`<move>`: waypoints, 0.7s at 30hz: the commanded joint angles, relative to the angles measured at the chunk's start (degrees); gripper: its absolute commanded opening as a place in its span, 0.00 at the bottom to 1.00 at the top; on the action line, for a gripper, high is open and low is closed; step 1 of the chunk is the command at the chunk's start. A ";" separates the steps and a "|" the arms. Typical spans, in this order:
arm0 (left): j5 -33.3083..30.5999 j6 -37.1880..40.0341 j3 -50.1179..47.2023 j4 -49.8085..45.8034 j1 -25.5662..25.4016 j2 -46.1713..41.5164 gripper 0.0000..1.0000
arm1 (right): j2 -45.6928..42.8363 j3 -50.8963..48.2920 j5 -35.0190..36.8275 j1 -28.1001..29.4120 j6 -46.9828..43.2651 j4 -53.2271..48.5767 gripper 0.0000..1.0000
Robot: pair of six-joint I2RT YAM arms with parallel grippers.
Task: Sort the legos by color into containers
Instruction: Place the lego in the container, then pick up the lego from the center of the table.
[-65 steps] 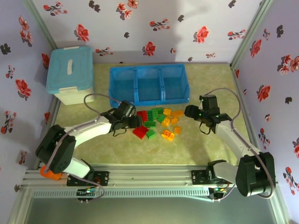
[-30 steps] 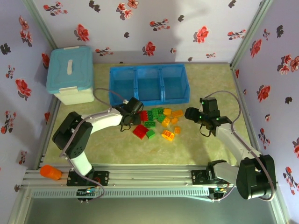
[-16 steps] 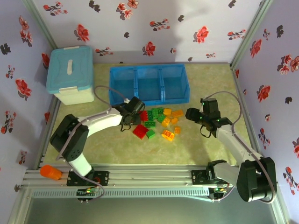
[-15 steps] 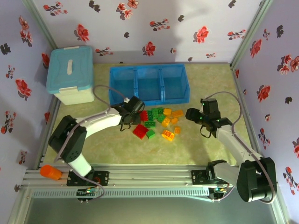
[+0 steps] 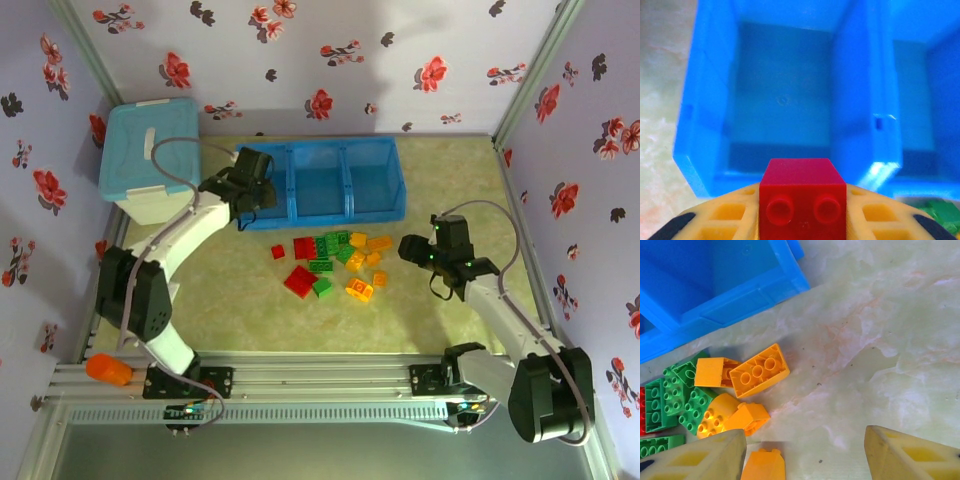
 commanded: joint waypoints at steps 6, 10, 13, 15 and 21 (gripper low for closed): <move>1.37 3.77 6.92 -3.15 2.81 8.10 0.35 | -0.94 -1.05 -0.54 0.36 -1.19 -0.91 0.64; 1.35 3.75 7.61 -3.59 2.73 8.10 0.64 | -1.47 -1.65 -0.11 0.31 -1.44 -0.83 0.64; 0.78 3.39 6.01 -3.49 2.03 5.93 0.76 | -1.35 -1.43 -0.26 0.34 -1.63 -0.80 0.64; 0.27 3.07 4.10 -3.02 1.14 3.95 0.76 | -1.23 -1.19 -0.33 0.36 -1.60 -0.82 0.64; -0.99 1.51 -4.07 -1.81 -3.85 -2.35 0.75 | -0.30 -1.43 -0.92 0.28 -1.02 -0.08 0.64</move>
